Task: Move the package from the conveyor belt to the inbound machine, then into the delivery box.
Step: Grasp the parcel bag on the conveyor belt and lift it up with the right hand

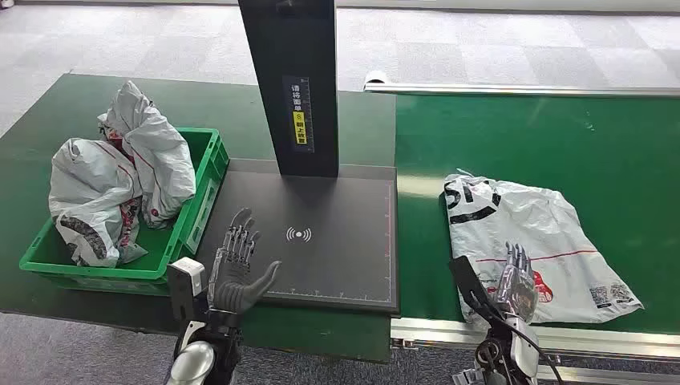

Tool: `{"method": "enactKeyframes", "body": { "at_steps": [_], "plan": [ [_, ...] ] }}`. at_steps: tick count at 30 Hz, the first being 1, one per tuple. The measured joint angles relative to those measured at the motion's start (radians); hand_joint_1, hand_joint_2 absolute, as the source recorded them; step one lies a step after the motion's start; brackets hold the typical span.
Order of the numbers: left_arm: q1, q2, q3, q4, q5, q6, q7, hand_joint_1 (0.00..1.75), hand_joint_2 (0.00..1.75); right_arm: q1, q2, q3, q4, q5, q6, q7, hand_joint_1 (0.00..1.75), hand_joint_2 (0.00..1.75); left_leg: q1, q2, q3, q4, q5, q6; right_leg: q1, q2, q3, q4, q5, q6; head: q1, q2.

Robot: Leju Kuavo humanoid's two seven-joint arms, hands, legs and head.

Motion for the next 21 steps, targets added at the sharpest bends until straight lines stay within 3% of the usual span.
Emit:
{"method": "enactKeyframes", "body": {
  "at_steps": [11, 15, 16, 21],
  "plan": [
    [0.018, 0.006, 0.008, -0.003, 0.004, 0.011, 0.006, 0.00, 1.75, 0.004, 0.001, -0.033, 0.004, -0.027, 0.059, 0.008, 0.00, 1.75, 0.000, 0.000, 0.000, 0.000, 0.000, 0.000, 0.000, 0.000, 0.000, 0.000, 0.000, 0.000, 0.000, 0.000],
    [0.023, 0.006, 0.011, -0.007, 0.004, 0.014, 0.006, 0.00, 1.75, 0.003, 0.004, -0.033, 0.004, -0.024, 0.072, 0.007, 1.68, 1.75, 0.000, 0.000, 0.000, 0.000, 0.000, 0.000, 0.000, 0.000, 0.001, 0.000, 0.000, 0.000, 0.000, 0.000],
    [0.023, 0.006, 0.012, -0.008, 0.004, 0.015, 0.006, 0.00, 1.75, 0.002, 0.006, -0.033, 0.004, -0.023, 0.076, 0.006, 1.75, 1.75, 0.000, 0.000, 0.000, 0.000, 0.000, 0.000, 0.000, 0.000, 0.001, 0.000, 0.000, 0.000, 0.000, 0.000],
    [0.024, 0.006, 0.014, -0.010, 0.004, 0.015, 0.006, 0.00, 1.75, -0.002, 0.008, -0.031, 0.004, -0.022, 0.083, -0.002, 1.75, 1.75, 0.000, 0.000, 0.001, 0.000, 0.000, 0.000, 0.000, 0.000, 0.001, 0.000, 0.000, 0.000, 0.000, 0.000]
  ]
}}
